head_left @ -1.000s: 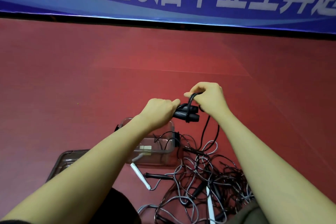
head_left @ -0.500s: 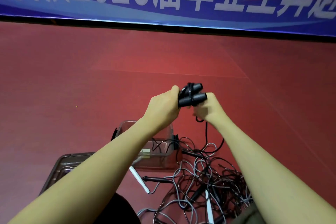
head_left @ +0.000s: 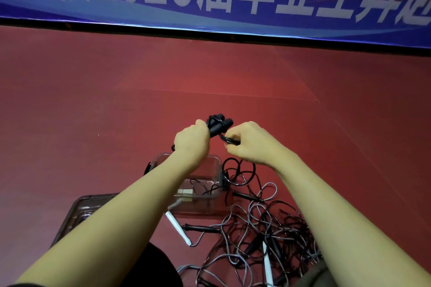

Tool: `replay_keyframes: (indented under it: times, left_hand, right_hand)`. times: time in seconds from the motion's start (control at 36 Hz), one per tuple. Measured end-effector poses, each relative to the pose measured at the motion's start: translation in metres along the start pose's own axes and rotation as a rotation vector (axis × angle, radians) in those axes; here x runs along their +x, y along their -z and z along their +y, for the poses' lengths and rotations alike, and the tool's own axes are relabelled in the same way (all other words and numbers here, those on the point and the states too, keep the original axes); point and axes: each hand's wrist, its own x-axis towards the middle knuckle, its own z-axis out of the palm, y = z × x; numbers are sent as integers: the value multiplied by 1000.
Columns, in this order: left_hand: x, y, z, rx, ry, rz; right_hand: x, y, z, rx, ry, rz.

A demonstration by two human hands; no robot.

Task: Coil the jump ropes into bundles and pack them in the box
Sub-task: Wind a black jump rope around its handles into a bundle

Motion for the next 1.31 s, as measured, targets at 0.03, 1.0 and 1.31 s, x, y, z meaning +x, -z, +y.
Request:
replay_keyframes:
  times: [0.03,1.0,1.31]
  left_hand:
    - [0,-2,-2,40,-27,-11]
    - [12,8,-10,-62,-1001,331]
    - [-3,22,18,-430,-274,88]
  right_hand:
    - [0,2,-1,-121,31,25]
    - [12,0,33,159,-430,358]
    - [12,-4,23,384,-322,217]
